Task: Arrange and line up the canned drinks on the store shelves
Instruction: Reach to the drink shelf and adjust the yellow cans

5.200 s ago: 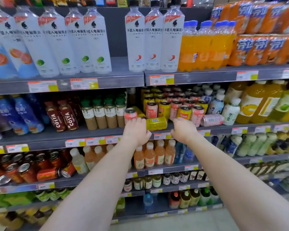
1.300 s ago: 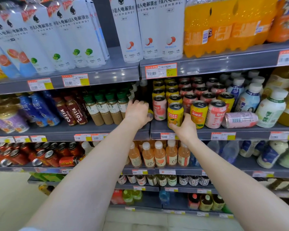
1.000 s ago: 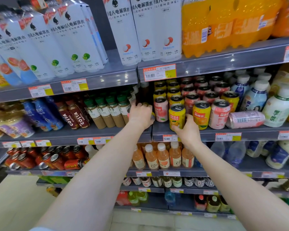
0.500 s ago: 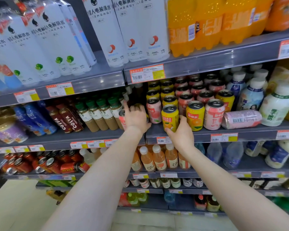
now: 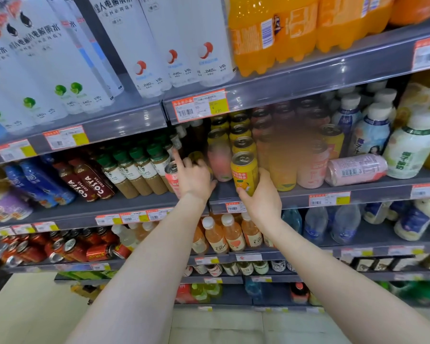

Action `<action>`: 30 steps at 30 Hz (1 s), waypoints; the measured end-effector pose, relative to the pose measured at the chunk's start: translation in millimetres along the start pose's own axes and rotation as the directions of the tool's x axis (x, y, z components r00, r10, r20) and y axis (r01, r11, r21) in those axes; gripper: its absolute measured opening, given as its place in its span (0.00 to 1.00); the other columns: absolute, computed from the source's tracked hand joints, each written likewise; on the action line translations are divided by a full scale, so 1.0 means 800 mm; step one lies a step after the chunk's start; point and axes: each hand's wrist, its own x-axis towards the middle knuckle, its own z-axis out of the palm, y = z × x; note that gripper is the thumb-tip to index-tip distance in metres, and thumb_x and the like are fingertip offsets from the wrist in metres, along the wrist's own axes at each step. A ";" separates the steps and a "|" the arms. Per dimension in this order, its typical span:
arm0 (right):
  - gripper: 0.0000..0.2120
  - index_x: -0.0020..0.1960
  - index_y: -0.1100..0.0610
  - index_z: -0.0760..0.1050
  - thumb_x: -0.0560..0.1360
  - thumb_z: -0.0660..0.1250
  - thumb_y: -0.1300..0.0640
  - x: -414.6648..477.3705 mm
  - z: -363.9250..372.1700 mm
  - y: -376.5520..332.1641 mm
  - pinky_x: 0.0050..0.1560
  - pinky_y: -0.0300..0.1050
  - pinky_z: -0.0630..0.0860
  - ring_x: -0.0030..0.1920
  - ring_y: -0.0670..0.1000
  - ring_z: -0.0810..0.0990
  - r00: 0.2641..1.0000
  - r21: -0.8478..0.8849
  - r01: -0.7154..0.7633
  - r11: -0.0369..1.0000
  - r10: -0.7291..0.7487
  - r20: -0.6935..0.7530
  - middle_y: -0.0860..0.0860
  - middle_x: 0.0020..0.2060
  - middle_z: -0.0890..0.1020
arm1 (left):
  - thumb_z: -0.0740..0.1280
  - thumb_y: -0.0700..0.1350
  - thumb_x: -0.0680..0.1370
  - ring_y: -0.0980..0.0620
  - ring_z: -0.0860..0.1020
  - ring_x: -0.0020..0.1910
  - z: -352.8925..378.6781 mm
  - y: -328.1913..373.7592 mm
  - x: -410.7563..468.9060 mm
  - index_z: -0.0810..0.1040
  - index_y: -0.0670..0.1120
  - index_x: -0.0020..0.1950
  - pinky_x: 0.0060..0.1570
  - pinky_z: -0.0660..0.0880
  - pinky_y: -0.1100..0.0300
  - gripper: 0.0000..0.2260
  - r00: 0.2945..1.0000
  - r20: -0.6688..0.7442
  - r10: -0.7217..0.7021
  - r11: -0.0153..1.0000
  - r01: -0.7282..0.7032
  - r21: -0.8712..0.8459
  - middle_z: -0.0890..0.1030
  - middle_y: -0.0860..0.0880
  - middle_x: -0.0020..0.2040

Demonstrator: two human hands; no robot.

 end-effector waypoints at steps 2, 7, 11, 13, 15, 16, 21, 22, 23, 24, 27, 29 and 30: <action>0.34 0.74 0.52 0.62 0.74 0.74 0.46 0.000 0.001 0.001 0.56 0.57 0.79 0.63 0.56 0.78 1.000 -0.006 0.001 1.000 -0.001 -0.005 0.50 0.65 0.77 | 0.61 0.68 0.78 0.39 0.75 0.64 0.000 0.001 0.001 0.75 0.43 0.65 0.76 0.40 0.31 0.31 1.000 0.007 -0.006 1.000 0.006 -0.001 0.82 0.46 0.54; 0.34 0.74 0.51 0.62 0.74 0.73 0.44 0.001 0.002 0.001 0.55 0.57 0.79 0.62 0.55 0.78 1.000 -0.023 0.000 1.000 0.000 -0.009 0.50 0.65 0.77 | 0.64 0.65 0.77 0.39 0.76 0.62 0.002 0.006 0.003 0.75 0.43 0.65 0.77 0.40 0.31 0.29 1.000 0.010 -0.013 1.000 0.013 -0.021 0.83 0.45 0.54; 0.35 0.74 0.51 0.62 0.74 0.73 0.44 0.002 0.002 0.003 0.56 0.58 0.79 0.63 0.55 0.78 1.000 -0.022 0.006 1.000 -0.006 -0.003 0.50 0.65 0.77 | 0.68 0.63 0.74 0.37 0.74 0.62 0.005 0.007 0.006 0.74 0.44 0.65 0.77 0.42 0.33 0.28 1.000 -0.009 -0.021 0.998 0.021 -0.055 0.82 0.43 0.55; 0.34 0.74 0.50 0.62 0.74 0.73 0.44 0.002 0.003 0.004 0.56 0.57 0.79 0.63 0.55 0.78 1.000 -0.016 0.011 1.000 -0.011 -0.006 0.49 0.66 0.77 | 0.68 0.62 0.74 0.37 0.74 0.62 0.007 0.006 0.008 0.73 0.45 0.66 0.77 0.47 0.34 0.28 0.999 -0.028 -0.025 0.997 0.023 -0.078 0.82 0.42 0.56; 0.34 0.74 0.50 0.62 0.74 0.73 0.44 0.003 0.004 0.005 0.55 0.57 0.79 0.63 0.55 0.78 1.000 -0.015 0.011 1.000 -0.011 -0.010 0.49 0.66 0.77 | 0.68 0.61 0.74 0.37 0.73 0.63 0.007 0.004 0.011 0.72 0.45 0.67 0.74 0.56 0.37 0.28 0.998 -0.045 -0.037 0.993 0.032 -0.115 0.82 0.41 0.58; 0.34 0.74 0.50 0.62 0.74 0.73 0.44 0.003 0.004 0.006 0.55 0.56 0.79 0.63 0.55 0.78 1.000 -0.016 0.010 1.000 -0.011 -0.011 0.49 0.66 0.77 | 0.67 0.61 0.74 0.37 0.72 0.63 0.006 0.003 0.013 0.72 0.46 0.68 0.72 0.59 0.39 0.28 0.998 -0.049 -0.044 0.990 0.038 -0.132 0.82 0.41 0.59; 0.34 0.74 0.51 0.62 0.74 0.73 0.44 0.003 0.006 0.007 0.55 0.55 0.79 0.62 0.55 0.78 1.000 -0.020 0.021 1.000 -0.022 -0.018 0.50 0.65 0.77 | 0.67 0.62 0.73 0.38 0.72 0.63 0.001 -0.007 0.019 0.73 0.47 0.65 0.62 0.64 0.45 0.27 0.995 -0.081 -0.061 0.982 0.045 -0.181 0.81 0.42 0.58; 0.34 0.74 0.51 0.62 0.74 0.73 0.44 0.004 0.007 0.008 0.55 0.55 0.79 0.62 0.55 0.78 1.000 -0.020 0.024 1.000 -0.024 -0.018 0.50 0.65 0.77 | 0.67 0.62 0.73 0.38 0.72 0.63 0.000 -0.010 0.020 0.73 0.47 0.65 0.62 0.64 0.45 0.26 0.994 -0.090 -0.064 0.981 0.046 -0.189 0.82 0.41 0.58; 0.34 0.74 0.51 0.62 0.74 0.73 0.45 0.004 0.007 0.008 0.55 0.55 0.79 0.62 0.55 0.78 0.999 -0.021 0.027 0.999 -0.027 -0.019 0.50 0.65 0.77 | 0.67 0.61 0.73 0.37 0.73 0.63 -0.001 -0.012 0.021 0.74 0.47 0.64 0.62 0.64 0.45 0.26 0.993 -0.098 -0.066 0.979 0.046 -0.199 0.82 0.41 0.58; 0.34 0.74 0.51 0.62 0.74 0.73 0.45 0.004 0.007 0.009 0.55 0.55 0.79 0.63 0.55 0.78 0.999 -0.023 0.031 0.999 -0.032 -0.022 0.50 0.66 0.77 | 0.67 0.61 0.72 0.37 0.73 0.64 -0.002 -0.016 0.023 0.74 0.47 0.64 0.63 0.64 0.45 0.26 0.992 -0.104 -0.068 0.976 0.045 -0.212 0.82 0.41 0.57; 0.34 0.74 0.52 0.62 0.74 0.73 0.44 0.005 0.009 0.011 0.55 0.55 0.79 0.63 0.55 0.78 0.999 -0.030 0.041 0.999 -0.041 -0.026 0.50 0.66 0.77 | 0.67 0.63 0.71 0.37 0.73 0.64 -0.002 -0.029 0.030 0.75 0.49 0.64 0.63 0.65 0.46 0.27 0.992 -0.111 -0.057 0.965 0.026 -0.260 0.83 0.41 0.57; 0.33 0.74 0.52 0.63 0.74 0.72 0.44 0.006 0.010 0.013 0.54 0.54 0.79 0.62 0.55 0.78 0.999 -0.037 0.036 0.999 -0.037 -0.024 0.50 0.65 0.77 | 0.68 0.65 0.70 0.38 0.73 0.64 -0.003 -0.038 0.035 0.74 0.50 0.65 0.63 0.64 0.46 0.29 0.994 -0.102 -0.036 0.956 0.004 -0.294 0.83 0.41 0.57; 0.32 0.72 0.52 0.64 0.74 0.72 0.43 0.007 0.011 0.014 0.53 0.53 0.79 0.61 0.55 0.79 0.999 -0.050 0.033 0.998 -0.034 -0.022 0.50 0.63 0.78 | 0.68 0.65 0.70 0.38 0.73 0.64 -0.005 -0.043 0.037 0.74 0.51 0.66 0.64 0.64 0.47 0.29 0.995 -0.092 -0.024 0.951 -0.006 -0.311 0.82 0.41 0.58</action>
